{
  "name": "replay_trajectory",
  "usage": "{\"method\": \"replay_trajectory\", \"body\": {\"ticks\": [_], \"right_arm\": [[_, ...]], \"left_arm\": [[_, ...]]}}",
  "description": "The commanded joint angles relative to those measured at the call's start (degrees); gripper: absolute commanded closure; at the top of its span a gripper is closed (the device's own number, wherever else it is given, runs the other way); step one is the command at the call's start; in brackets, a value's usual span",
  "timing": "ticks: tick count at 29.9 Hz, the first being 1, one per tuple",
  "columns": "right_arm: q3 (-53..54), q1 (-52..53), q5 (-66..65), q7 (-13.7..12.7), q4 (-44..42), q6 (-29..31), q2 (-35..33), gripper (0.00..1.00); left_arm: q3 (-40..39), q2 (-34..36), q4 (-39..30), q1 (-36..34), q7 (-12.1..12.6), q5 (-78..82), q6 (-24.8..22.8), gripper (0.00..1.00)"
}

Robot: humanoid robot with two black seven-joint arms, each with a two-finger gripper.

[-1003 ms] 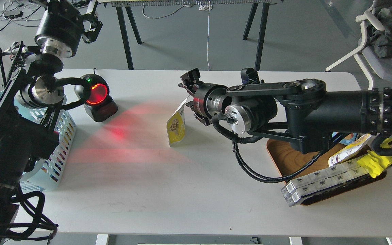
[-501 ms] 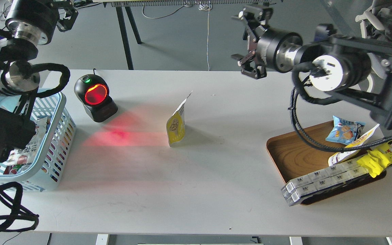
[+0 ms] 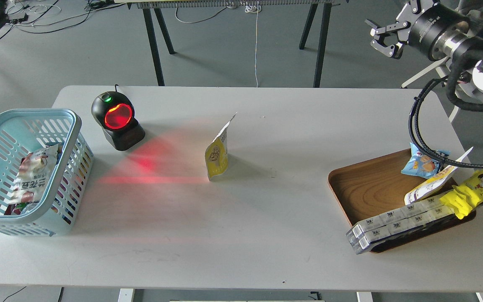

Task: Scan snack and place in basket
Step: 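Release the packet upright on the table and withdraw the right gripper, then reach the left gripper to the standing yellow packet and grasp it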

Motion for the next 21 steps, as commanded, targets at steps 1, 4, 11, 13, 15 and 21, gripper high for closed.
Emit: {"method": "replay_trajectory", "body": {"ticks": [1, 4, 11, 13, 15, 21], "right_arm": [[2.7, -3.3, 0.2, 0.0, -5.8, 3.7, 2.0, 0.06], [4.2, -5.6, 0.5, 0.0, -7.8, 4.0, 2.2, 0.05], [6.8, -8.0, 0.5, 0.2, -9.1, 5.0, 2.2, 0.04], [6.9, -8.5, 0.5, 0.3, -8.8, 5.0, 2.2, 0.04], [6.9, -8.8, 0.5, 0.4, -8.8, 5.0, 2.2, 0.04], [6.8, -9.0, 0.4, 0.4, -8.6, 4.8, 2.2, 0.04]], "left_arm": [[3.8, 8.9, -7.6, 0.0, -0.2, 0.1, -0.3, 0.0], [5.4, 14.1, -15.3, 0.1, -0.1, 0.2, -0.4, 0.0], [7.0, 14.7, -19.1, -0.2, 0.1, 18.3, -0.4, 0.0], [7.2, 12.5, -20.7, 0.0, 0.4, 25.8, -1.5, 0.0], [8.1, 10.5, -22.5, 0.0, 0.6, 31.7, -3.7, 0.0], [9.5, -1.3, -23.6, 0.0, 6.8, 47.1, -8.1, 0.0]]}}
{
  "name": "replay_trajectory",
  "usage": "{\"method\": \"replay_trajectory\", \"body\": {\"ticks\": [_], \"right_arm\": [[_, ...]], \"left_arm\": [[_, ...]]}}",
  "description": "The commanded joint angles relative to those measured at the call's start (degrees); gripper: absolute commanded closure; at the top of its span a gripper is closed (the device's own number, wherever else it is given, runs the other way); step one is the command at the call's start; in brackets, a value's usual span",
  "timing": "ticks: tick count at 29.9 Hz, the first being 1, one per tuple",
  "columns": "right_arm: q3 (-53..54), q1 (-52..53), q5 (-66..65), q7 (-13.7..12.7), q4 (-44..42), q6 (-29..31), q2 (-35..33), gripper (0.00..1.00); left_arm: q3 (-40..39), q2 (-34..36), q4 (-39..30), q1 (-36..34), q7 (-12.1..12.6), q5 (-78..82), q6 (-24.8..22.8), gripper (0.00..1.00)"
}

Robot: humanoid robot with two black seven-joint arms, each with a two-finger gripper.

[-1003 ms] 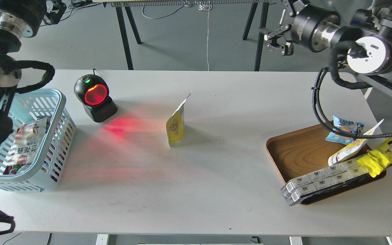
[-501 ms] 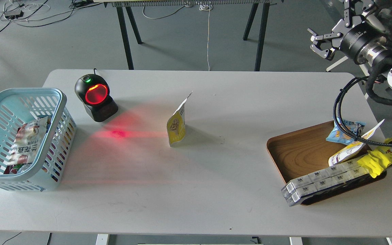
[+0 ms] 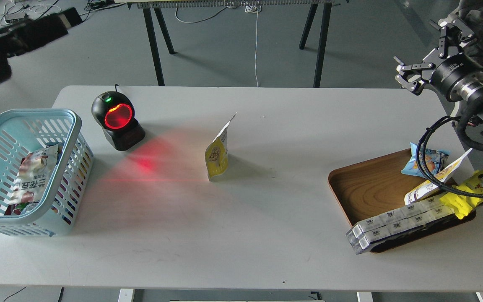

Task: Scan snack and place in basket
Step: 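Reach the left gripper to the standing yellow packet and grasp it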

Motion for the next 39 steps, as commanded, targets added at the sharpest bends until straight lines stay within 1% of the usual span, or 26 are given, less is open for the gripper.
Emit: {"method": "replay_trajectory", "body": {"ticks": [1, 2, 3, 4, 7, 8, 11, 14, 15, 21, 29, 34, 39], "right_arm": [[-0.1, -0.1, 0.0, 0.0, 0.3, -0.2, 0.0, 0.04], [-0.2, -0.1, 0.0, 0.0, 0.3, -0.1, -0.1, 0.04], [-0.3, -0.2, 0.0, 0.0, 0.3, 0.1, -0.1, 0.04], [-0.5, -0.4, 0.0, -0.1, 0.5, 0.3, -0.1, 0.04], [-0.6, -1.0, 0.0, -0.2, 0.6, 0.3, -0.4, 0.04], [-0.6, -1.0, 0.0, -0.2, 0.6, 0.3, -0.4, 0.04], [-0.8, -1.0, -0.1, -0.3, 0.7, 0.3, -0.4, 0.04], [-0.8, -1.1, -0.3, -0.3, 1.8, 0.3, -0.4, 0.04], [-0.9, -1.1, -0.3, -0.3, 2.1, 0.3, -0.4, 0.04], [-1.0, -1.2, -0.6, -0.3, 2.3, 0.3, -0.4, 0.04], [-1.1, -1.6, -0.6, -0.3, 2.4, 0.3, 0.0, 0.04], [-1.0, -1.6, -0.6, -0.3, 2.4, 0.3, -0.1, 0.04], [-0.9, -1.5, -0.6, -0.3, 2.4, 0.3, -0.1, 0.04]], "left_arm": [[0.9, -7.2, -1.0, -0.1, 7.5, 6.9, -3.8, 0.0], [1.4, -8.6, -1.5, -0.1, 10.8, 7.6, -5.7, 0.0], [1.7, -9.7, -1.6, -0.1, 13.0, 8.0, -7.1, 0.0], [2.1, -11.4, -1.6, 0.1, 14.5, 8.5, -7.5, 0.0], [3.2, -19.9, -1.6, -0.1, 16.9, 13.0, -8.7, 0.0], [3.9, -21.7, -1.6, -0.1, 18.3, 14.8, -9.7, 0.0], [5.5, -24.3, -1.6, 0.0, 22.1, 18.2, -13.1, 0.0], [7.0, -28.3, -1.5, -0.2, 24.8, 23.2, -14.1, 0.0], [7.5, -29.4, -1.3, -0.4, 25.3, 25.2, -14.6, 0.01], [8.4, -34.5, -0.7, -0.4, 26.3, 33.1, -18.3, 0.02], [8.5, -42.2, 2.4, -0.7, 26.3, 36.1, -18.3, 0.02], [8.7, -42.7, 4.6, 0.1, 26.3, 40.3, -18.3, 0.04], [8.8, -43.8, 7.1, 0.2, 26.3, 40.5, -18.3, 0.04]]}}
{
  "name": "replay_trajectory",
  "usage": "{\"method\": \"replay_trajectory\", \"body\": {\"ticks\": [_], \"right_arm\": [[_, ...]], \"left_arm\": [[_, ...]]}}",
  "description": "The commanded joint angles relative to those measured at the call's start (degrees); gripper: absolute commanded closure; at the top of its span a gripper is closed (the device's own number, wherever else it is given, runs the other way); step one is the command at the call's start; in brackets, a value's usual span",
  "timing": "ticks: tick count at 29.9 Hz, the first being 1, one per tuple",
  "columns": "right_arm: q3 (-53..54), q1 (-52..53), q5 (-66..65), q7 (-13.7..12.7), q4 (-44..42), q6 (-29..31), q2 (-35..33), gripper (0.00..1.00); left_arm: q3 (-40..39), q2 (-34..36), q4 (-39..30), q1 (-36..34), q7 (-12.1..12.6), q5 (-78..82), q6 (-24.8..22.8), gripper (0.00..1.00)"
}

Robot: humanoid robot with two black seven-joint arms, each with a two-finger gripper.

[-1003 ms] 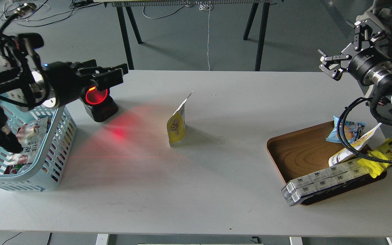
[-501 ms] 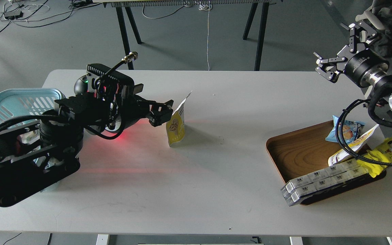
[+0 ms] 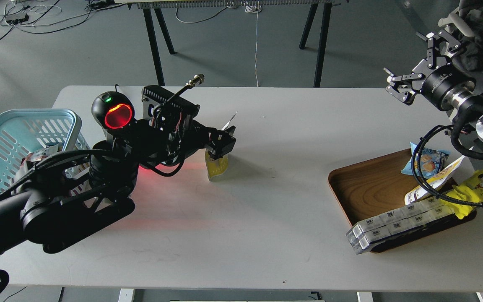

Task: Scan snack and place in basket
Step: 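Reach the left gripper to the standing yellow packet and grasp it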

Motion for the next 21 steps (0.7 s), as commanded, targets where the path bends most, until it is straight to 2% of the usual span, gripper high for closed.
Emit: {"method": "replay_trajectory", "body": {"ticks": [1, 8, 12, 13, 15, 19, 20, 21], "right_arm": [[0.1, 0.0, 0.0, 0.1, 0.0, 0.0, 0.0, 0.04], [0.1, 0.0, 0.0, 0.2, 0.0, 0.1, 0.0, 0.04], [0.2, 0.0, 0.0, 0.2, 0.0, 0.0, 0.0, 0.04], [0.3, 0.0, 0.0, 0.2, 0.0, -0.1, 0.0, 0.04], [0.4, 0.0, 0.0, 0.3, 0.0, -0.2, 0.0, 0.04], [0.6, 0.0, 0.0, 0.2, 0.0, -0.2, 0.0, 0.04], [0.6, 0.0, 0.0, 0.2, 0.0, -0.2, 0.0, 0.04], [0.7, 0.0, 0.0, 0.2, 0.0, -0.2, 0.0, 0.04]], "left_arm": [[0.1, -0.6, 1.3, 0.2, 0.0, 0.1, 0.0, 0.04], [1.9, -1.8, 2.6, 0.4, 0.0, 0.3, 0.0, 0.05], [2.0, -1.9, 3.6, 0.5, 0.0, 1.1, 0.0, 0.11], [2.0, -1.9, 3.8, 0.5, 0.0, 1.8, 0.0, 0.17], [2.0, -1.8, 3.8, 0.7, 0.0, 2.8, 0.0, 0.4], [2.0, -1.9, 3.8, 1.6, 0.0, 2.9, 0.0, 0.65], [2.0, -1.9, 3.7, 1.6, 0.0, 2.9, 0.0, 0.67], [2.0, -2.0, 3.7, 1.6, 0.0, 2.8, 0.0, 0.74]]}}
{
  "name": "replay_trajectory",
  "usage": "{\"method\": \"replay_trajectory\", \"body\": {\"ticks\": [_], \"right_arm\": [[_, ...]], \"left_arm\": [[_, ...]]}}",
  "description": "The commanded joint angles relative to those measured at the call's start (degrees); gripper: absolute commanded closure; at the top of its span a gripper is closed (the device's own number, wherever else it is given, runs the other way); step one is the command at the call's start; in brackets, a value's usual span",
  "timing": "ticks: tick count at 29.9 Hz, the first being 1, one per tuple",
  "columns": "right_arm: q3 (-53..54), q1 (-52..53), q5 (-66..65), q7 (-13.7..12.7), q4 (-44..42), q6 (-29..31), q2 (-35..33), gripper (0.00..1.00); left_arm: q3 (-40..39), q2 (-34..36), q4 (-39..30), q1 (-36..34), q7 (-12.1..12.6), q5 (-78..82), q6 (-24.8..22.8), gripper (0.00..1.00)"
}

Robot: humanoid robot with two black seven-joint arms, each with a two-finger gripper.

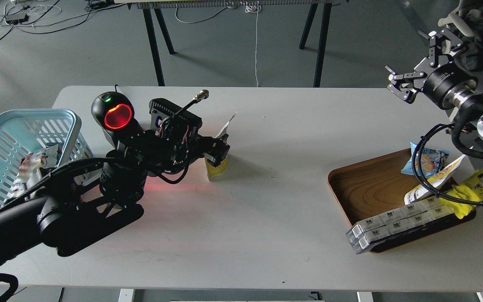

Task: Scan snack and place in basket
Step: 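Reach the left gripper to the standing yellow packet and grasp it, then lift the packet with the left gripper and hold it before the scanner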

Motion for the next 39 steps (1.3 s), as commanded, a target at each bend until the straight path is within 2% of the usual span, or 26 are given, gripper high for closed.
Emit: {"method": "replay_trajectory", "body": {"ticks": [1, 7, 16, 21, 29, 34, 39], "right_arm": [[0.1, 0.0, 0.0, 0.0, 0.0, 0.0, 0.1, 0.04], [0.1, 0.0, 0.0, 0.0, 0.0, 0.0, 0.0, 0.04], [0.1, 0.0, 0.0, 0.0, -0.1, 0.1, 0.1, 0.04], [0.0, 0.0, 0.0, 0.0, -0.2, 0.1, 0.0, 0.04], [0.0, 0.0, 0.0, 0.0, -0.1, 0.0, 0.1, 0.04], [-0.1, 0.0, 0.0, 0.0, -0.1, 0.0, 0.0, 0.04], [-0.4, 0.0, 0.0, 0.0, -0.1, 0.1, -0.2, 0.04]], "left_arm": [[-0.1, -0.2, -0.2, 0.1, 0.0, 0.1, 0.0, 0.82], [-0.2, -0.1, -0.3, 0.8, 0.0, 0.0, 0.0, 0.98], [-0.2, 0.5, -2.0, 1.4, 0.0, 0.0, 0.0, 1.0], [-0.6, 3.7, -5.8, -1.3, -2.2, -0.1, 0.0, 1.0], [-1.0, 9.0, -9.8, -6.3, -9.9, -0.6, 0.0, 1.0], [-1.3, 13.7, -11.7, -6.6, -13.7, -1.6, 0.0, 1.0], [-1.3, 15.9, -11.7, -6.4, -14.7, -2.1, 0.0, 1.0]]}}
